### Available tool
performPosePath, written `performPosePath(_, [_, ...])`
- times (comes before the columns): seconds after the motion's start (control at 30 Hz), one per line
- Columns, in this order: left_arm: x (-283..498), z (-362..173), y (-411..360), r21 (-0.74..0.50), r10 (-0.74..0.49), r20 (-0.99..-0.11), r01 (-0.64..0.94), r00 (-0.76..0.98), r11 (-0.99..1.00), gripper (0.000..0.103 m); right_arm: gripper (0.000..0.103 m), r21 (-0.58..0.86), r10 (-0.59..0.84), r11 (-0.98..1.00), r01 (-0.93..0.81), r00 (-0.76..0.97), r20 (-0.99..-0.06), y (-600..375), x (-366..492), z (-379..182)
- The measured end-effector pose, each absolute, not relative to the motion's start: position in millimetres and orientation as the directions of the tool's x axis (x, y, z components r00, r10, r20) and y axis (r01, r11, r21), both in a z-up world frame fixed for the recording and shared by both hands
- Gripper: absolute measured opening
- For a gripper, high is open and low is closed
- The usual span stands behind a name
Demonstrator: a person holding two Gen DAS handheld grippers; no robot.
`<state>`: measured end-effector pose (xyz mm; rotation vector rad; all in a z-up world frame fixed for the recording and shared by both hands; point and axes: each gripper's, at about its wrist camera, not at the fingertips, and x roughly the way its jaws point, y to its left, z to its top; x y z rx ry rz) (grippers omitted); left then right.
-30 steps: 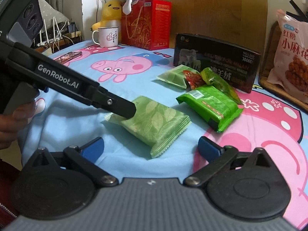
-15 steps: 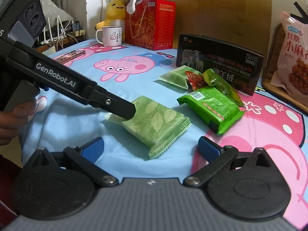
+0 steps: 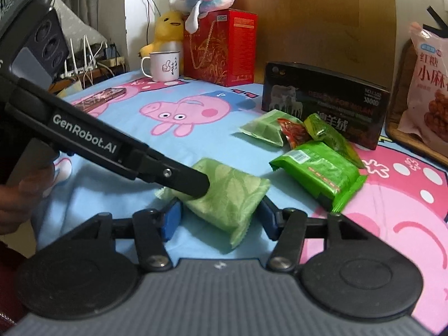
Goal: Organize snacks
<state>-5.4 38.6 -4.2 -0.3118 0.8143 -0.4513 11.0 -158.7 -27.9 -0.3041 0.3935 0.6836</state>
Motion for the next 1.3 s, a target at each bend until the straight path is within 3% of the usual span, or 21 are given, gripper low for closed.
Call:
performPosePath(0.1, [-3.9,-4.5,41.4,-0.478,-0.535,-0.61,0.266,0.584,0.837,0.028,0.058,-0.133,0.55,0.742,-0.657,0.709,-0.441,-159.2,9.3,-27.5])
performPosePath(0.33, [-3.4,14.8,45.1,-0.483,-0.551,-0.566,0.295,0.613,0.825,0.028,0.057,-0.117,0.573,0.746,-0.655,0.722,-0.387,-159.1,7.0,-14.7])
performPosePath(0.73, [90.0,91.8,24.5,-0.414,-0.561,-0.457,0.394,0.69,0.821,0.028,0.057,-0.229,0.526,0.794,-0.563,0.826,-0.203,-160.9,73.7,58.4])
performPosePath(1.0, [176.4,99.9,9.6,-0.379,-0.5,-0.441,0.351,0.745,0.856,0.031,0.057,-0.215,0.493,0.817,-0.536,0.841,-0.221,-156.1,164.4,86.5])
performPosePath(1.17, [208.5,84.7,3.4,-0.287,-0.374,-0.495,0.259,0.784,0.922,0.041,0.066,-0.199,0.466,0.833,-0.516,0.848,-0.252,-147.3,203.7,79.6])
performPosePath(1.3, [190.7,83.9,19.7,-0.341,-0.405,-0.441,0.268,0.801,0.901,0.042,0.073,-0.143,0.498,0.838,-0.527,0.845,-0.195,-161.7,181.6,77.3])
